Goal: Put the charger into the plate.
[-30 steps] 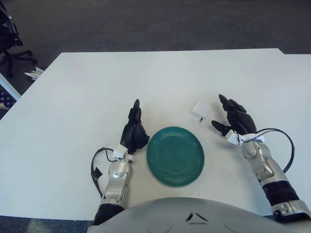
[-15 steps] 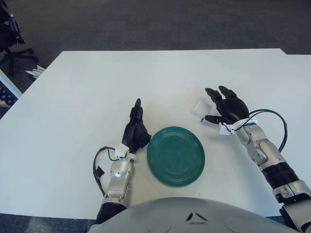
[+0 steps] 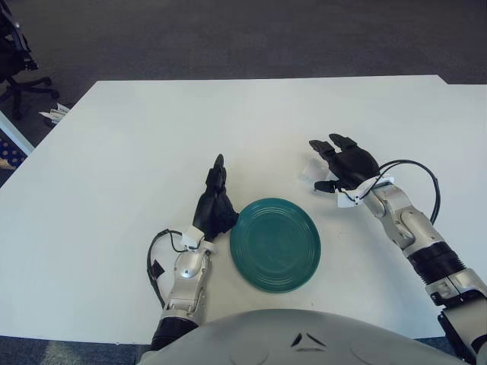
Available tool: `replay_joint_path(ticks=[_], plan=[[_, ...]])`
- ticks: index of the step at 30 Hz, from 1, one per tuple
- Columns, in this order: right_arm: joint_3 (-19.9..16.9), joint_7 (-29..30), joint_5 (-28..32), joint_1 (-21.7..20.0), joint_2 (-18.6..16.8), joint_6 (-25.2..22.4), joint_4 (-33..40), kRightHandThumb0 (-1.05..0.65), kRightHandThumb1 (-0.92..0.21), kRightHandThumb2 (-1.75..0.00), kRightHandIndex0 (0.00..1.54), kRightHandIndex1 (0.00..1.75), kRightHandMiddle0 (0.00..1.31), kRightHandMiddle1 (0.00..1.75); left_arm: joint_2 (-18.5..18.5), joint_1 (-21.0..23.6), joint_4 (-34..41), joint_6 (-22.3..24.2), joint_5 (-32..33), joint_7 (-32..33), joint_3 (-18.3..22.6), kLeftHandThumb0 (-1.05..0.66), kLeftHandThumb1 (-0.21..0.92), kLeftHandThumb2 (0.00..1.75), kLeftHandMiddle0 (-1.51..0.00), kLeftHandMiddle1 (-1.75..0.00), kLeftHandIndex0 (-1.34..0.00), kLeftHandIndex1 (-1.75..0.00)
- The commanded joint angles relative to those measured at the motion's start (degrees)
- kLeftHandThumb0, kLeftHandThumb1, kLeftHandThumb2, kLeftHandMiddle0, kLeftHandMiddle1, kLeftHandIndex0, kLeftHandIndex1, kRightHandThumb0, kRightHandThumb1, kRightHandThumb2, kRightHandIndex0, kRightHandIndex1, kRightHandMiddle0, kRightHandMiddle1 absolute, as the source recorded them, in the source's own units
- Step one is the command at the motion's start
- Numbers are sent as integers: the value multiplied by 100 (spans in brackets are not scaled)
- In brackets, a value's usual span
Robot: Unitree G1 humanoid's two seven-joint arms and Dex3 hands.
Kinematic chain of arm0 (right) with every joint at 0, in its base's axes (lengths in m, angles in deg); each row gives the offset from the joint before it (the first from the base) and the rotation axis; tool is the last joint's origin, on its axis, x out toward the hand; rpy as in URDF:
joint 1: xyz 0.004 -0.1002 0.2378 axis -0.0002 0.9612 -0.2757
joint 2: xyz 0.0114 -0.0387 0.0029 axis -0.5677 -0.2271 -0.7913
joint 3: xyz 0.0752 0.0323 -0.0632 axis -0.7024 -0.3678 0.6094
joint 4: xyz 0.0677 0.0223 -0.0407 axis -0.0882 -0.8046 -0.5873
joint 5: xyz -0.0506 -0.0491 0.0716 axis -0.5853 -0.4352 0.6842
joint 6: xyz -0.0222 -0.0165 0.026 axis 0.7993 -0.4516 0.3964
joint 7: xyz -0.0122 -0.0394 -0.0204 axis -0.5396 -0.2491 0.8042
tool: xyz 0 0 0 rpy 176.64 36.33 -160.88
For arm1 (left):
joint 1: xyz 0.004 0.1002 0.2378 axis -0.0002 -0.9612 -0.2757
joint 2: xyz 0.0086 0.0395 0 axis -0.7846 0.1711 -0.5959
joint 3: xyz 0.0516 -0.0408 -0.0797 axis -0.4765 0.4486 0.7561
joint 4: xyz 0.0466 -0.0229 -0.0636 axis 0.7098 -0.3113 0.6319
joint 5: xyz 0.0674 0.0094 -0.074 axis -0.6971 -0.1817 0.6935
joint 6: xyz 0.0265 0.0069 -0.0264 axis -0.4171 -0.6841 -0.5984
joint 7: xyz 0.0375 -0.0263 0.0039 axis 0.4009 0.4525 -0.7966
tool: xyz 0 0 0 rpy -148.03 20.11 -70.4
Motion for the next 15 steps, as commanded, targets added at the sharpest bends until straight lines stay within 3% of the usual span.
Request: replay_joint_path(ticks=[1,15], plan=[[-69,-243,28,-34,103,-28,409,-98,-92,-79,0,0,0,18,19,-264,-386,245,112,-61,-15,-105,92,115,0,0,0,0],[-45,-488,53,-54,130,133,540,-100,-92,-78,0,0,0,18,90,-162,-525,240,100,66,29,-105,92,116,0,0,-1,0]])
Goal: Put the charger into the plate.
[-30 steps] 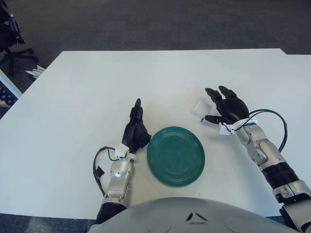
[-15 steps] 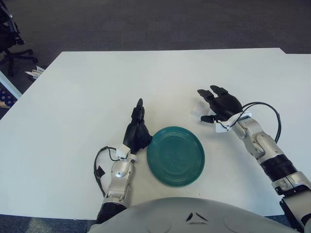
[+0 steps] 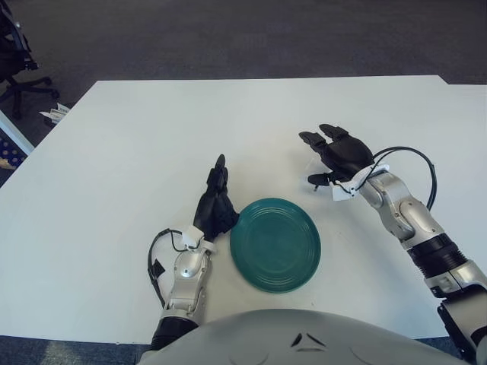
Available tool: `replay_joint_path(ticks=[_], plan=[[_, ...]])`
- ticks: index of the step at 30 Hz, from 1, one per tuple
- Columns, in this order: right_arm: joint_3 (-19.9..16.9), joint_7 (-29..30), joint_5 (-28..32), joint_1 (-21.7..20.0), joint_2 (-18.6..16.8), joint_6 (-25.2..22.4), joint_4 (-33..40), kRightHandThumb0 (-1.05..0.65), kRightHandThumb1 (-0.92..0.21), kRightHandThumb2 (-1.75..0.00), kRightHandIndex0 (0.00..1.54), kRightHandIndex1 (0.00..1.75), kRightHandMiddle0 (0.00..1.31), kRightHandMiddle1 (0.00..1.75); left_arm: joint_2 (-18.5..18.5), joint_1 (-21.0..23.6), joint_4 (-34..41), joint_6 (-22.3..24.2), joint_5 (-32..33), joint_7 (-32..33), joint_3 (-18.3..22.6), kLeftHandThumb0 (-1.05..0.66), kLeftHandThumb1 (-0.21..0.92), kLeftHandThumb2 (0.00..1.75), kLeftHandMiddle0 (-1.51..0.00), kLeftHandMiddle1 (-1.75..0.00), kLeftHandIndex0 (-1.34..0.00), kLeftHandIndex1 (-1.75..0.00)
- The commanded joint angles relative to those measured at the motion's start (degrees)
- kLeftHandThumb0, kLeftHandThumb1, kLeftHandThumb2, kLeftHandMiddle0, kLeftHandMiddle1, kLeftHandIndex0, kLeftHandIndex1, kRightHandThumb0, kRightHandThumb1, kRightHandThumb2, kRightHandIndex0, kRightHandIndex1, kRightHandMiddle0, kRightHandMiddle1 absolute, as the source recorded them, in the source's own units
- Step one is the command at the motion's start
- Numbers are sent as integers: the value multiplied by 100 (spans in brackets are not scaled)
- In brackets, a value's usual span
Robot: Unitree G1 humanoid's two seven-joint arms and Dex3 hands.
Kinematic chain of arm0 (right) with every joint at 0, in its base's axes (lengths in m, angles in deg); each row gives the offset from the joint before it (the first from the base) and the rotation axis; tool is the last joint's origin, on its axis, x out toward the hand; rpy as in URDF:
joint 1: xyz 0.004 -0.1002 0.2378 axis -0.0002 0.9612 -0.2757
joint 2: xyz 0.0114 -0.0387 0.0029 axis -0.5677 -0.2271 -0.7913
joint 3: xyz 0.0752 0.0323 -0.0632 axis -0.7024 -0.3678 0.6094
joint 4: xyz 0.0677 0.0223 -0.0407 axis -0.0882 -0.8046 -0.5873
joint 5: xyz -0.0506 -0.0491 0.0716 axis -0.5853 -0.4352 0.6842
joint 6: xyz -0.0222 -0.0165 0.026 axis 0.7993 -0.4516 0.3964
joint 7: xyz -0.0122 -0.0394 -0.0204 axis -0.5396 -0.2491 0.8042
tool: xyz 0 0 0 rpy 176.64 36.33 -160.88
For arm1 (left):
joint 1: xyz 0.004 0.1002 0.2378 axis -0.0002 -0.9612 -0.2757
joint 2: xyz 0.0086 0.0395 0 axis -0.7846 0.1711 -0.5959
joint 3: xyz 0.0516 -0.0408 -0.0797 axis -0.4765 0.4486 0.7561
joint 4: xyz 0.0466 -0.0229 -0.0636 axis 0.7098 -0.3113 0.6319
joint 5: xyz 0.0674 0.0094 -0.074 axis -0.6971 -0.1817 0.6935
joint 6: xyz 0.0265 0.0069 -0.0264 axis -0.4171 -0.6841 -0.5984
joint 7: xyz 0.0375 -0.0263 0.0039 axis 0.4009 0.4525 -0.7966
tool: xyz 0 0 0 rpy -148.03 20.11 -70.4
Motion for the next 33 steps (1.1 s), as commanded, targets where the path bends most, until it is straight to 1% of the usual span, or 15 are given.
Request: replay_joint_path(ticks=[1,8,18,23,29,33], plan=[[-14,-32,11,-66,58,50,1,-101,-92,-78,0,0,0,18,54,-230,-461,220,13,102,12,-105,92,116,0,0,-1,0],[13,-8,-20,-133,57,125,-119,-102,-92,-80,0,0,0,19,84,-199,-462,385,-122,332,22,-105,92,116,0,0,-2,-1],[62,-94,-22,-217,21,176,-174,-103,-92,-81,0,0,0,20,70,-152,-533,341,-157,388,-2,-105,92,116,0,0,-2,-2],[107,-182,-40,-211,20,190,-155,-103,-92,-83,0,0,0,20,69,-121,-561,364,-176,420,-8,-105,92,116,0,0,-2,-2],[136,-287,7,-184,44,278,-144,-104,-92,-84,0,0,0,18,45,-90,-631,258,-219,418,-17,-105,92,115,0,0,-2,-2],[140,-269,27,-160,23,301,-270,-104,-92,-85,0,0,0,18,38,-73,-671,214,-222,398,-5,-105,92,116,0,0,-2,-2]])
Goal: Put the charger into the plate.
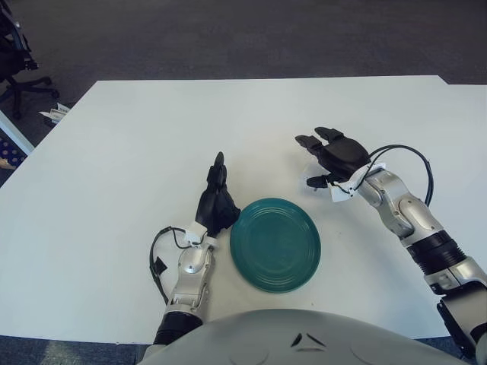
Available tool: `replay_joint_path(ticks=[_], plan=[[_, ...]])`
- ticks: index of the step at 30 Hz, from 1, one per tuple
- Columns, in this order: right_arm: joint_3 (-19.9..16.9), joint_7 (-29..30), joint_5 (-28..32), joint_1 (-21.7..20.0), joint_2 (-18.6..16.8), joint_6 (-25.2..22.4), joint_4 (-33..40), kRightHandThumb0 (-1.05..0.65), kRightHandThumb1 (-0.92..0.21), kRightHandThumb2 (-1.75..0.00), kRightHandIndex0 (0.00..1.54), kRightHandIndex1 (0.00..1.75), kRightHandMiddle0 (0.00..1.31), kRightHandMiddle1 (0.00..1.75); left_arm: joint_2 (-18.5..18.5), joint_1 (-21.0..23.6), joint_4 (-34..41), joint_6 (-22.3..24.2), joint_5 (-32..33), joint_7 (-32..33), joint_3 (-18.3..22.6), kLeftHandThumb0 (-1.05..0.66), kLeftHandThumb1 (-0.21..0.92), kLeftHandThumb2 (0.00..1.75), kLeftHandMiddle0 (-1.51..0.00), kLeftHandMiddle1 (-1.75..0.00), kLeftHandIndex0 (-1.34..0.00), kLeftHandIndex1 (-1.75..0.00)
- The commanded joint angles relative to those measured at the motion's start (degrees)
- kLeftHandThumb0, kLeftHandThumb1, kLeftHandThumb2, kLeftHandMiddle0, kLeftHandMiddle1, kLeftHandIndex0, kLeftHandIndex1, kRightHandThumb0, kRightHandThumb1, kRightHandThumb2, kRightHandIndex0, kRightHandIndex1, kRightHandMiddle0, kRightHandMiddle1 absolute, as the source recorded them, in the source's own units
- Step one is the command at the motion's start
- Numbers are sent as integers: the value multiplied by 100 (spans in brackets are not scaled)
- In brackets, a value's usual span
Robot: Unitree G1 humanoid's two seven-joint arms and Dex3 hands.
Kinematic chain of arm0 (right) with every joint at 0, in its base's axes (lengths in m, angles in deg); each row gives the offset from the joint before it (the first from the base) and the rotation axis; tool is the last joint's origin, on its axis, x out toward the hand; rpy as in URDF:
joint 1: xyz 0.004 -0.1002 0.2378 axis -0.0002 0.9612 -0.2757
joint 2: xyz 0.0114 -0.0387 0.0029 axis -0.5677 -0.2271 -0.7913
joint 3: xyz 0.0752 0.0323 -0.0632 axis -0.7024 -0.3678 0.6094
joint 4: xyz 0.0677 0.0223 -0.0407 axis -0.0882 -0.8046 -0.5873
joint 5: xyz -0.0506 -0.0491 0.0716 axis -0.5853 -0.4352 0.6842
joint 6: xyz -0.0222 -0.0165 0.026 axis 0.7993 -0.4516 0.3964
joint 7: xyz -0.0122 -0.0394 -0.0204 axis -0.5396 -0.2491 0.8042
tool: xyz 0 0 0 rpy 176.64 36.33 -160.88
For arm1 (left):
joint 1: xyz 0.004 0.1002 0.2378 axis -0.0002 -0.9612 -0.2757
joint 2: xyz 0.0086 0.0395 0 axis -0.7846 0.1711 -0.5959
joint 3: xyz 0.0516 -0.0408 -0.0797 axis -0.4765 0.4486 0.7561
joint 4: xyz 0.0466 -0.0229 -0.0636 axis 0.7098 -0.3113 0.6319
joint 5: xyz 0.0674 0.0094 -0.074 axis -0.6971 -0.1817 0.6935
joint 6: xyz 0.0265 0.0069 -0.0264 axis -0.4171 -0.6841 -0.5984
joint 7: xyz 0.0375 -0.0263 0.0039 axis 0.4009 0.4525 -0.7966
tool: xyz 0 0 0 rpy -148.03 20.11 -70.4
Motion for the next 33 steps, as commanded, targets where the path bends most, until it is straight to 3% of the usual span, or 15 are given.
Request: replay_joint_path(ticks=[1,33], plan=[[39,30,36,-21,5,30,-180,-105,-92,-86,0,0,0,18,-18,-243,-506,199,2,29,15,-105,92,116,0,0,-2,-2],[76,581,294,162,-256,139,-778,-103,-92,-83,0,0,0,20,-67,-222,-573,149,112,-183,126,-105,92,114,0,0,0,0]])
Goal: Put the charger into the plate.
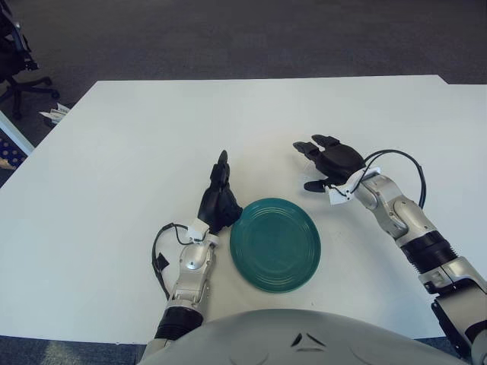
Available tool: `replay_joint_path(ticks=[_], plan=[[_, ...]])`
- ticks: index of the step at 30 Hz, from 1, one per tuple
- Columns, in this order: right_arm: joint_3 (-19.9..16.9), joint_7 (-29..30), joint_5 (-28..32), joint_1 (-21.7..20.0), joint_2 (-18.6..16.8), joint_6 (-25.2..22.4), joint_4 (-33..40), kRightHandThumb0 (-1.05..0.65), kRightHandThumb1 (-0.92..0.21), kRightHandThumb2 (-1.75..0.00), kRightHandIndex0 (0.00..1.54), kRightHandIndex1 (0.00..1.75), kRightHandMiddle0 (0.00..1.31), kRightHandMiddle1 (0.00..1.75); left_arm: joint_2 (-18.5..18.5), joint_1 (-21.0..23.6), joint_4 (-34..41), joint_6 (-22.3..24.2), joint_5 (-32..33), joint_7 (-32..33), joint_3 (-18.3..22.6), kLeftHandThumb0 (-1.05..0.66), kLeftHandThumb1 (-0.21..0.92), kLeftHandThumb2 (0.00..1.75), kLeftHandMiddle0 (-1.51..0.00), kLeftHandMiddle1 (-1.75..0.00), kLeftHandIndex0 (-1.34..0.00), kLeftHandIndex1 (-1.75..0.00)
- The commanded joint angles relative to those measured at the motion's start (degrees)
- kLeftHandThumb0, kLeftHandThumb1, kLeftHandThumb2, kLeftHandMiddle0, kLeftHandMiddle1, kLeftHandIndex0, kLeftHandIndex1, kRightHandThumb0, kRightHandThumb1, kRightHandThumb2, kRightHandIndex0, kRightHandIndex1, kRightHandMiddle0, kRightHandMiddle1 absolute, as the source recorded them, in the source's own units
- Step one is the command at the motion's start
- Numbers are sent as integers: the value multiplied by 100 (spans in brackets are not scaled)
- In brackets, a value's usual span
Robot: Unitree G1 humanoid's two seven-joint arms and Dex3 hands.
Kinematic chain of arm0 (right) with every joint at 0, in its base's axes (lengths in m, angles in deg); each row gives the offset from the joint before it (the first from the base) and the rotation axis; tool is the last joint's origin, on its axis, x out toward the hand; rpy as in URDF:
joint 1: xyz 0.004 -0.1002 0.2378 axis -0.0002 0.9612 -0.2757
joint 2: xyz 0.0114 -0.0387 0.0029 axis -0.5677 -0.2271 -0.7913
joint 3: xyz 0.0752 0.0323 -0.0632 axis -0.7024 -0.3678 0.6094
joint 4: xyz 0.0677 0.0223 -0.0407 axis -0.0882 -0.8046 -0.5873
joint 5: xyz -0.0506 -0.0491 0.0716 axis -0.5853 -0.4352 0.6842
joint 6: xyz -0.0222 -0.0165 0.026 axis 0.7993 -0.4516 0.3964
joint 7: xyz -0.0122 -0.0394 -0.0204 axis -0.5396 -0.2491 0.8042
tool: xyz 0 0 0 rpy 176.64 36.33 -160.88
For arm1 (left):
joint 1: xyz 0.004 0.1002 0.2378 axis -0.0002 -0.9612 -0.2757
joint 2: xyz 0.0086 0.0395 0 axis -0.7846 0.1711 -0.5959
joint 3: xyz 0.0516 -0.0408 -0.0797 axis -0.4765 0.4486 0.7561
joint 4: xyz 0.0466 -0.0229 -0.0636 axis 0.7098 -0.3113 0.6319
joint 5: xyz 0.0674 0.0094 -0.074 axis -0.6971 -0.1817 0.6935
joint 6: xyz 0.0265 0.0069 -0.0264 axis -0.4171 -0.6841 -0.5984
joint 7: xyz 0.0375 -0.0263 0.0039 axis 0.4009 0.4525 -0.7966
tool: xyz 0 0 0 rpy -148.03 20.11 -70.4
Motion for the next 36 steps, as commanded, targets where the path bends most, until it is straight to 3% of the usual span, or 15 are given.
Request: replay_joint_path(ticks=[1,36], plan=[[32,75,74,90,-34,0,-84,-103,-92,-83,0,0,0,19,-55,-330,-458,166,82,-24,59,-105,92,114,0,0,0,0],[88,339,87,379,-227,-206,-401,-99,-92,-85,0,0,0,19,-68,-421,-282,210,97,-48,46,-105,92,116,0,0,-2,-1]])
